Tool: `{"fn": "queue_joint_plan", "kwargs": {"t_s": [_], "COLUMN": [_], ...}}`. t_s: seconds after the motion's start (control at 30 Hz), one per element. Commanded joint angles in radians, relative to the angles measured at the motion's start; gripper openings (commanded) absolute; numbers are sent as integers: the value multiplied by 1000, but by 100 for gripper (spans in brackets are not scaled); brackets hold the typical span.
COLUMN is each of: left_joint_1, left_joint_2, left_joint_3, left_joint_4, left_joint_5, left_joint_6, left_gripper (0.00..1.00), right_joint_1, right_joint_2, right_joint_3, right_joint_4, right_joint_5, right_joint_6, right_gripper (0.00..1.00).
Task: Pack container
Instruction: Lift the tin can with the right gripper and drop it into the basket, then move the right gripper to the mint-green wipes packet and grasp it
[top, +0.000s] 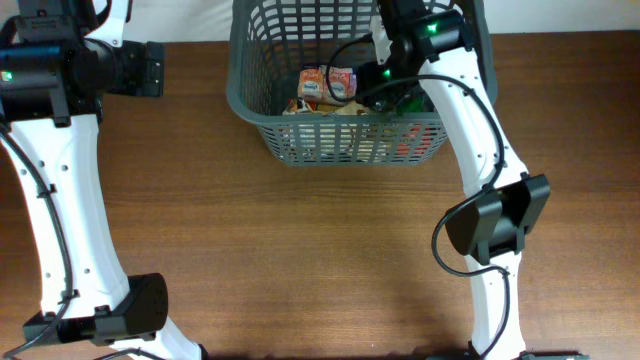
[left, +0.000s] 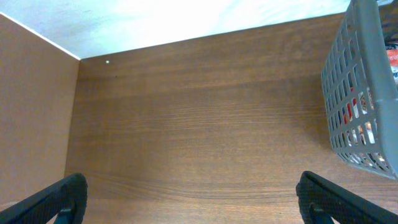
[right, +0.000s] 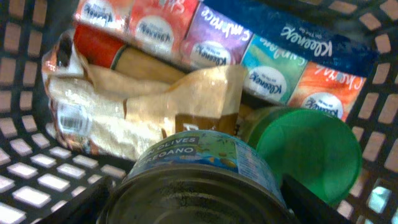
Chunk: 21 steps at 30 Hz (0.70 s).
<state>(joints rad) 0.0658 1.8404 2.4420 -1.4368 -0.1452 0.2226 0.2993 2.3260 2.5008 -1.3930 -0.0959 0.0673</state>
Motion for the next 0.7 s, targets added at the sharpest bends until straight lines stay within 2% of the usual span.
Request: {"fn": "queue_joint_plan", "kwargs": {"t_s": [0.0,0.03,0.2,0.27,0.4,0.57,0.67], "left_joint_1": [2,2,2,2,2,2,2], "left_joint_2": [1,1,1,1,1,1,1], "left_joint_3": [-4,-4,-4,-4,-4,-4,-4], "left_joint_4": [-1,-1,-1,-1,-1,-1,-1], "left_joint_5": [11,11,11,11,11,11,11], "left_joint_6": [-13,-13,-13,-13,-13,-13,-13], "left_gripper": [99,99,99,99,99,99,99], "right_joint_1": [1,1,1,-6,-74,-314,-500], "right_joint_2": [-93,-108,-218,-267,-384,-458,-446], "right_joint_3": [62,76,191,237,285,285,262], "right_joint_4": [-29,-32,-37,-43,-44,-55,-78], "right_joint_5": [-5,-5,3,87,372,419,325], "right_joint_6": [-31,-31,-34,-34,-5,119,172], "right_gripper": [93,99,99,99,99,99,99]}}
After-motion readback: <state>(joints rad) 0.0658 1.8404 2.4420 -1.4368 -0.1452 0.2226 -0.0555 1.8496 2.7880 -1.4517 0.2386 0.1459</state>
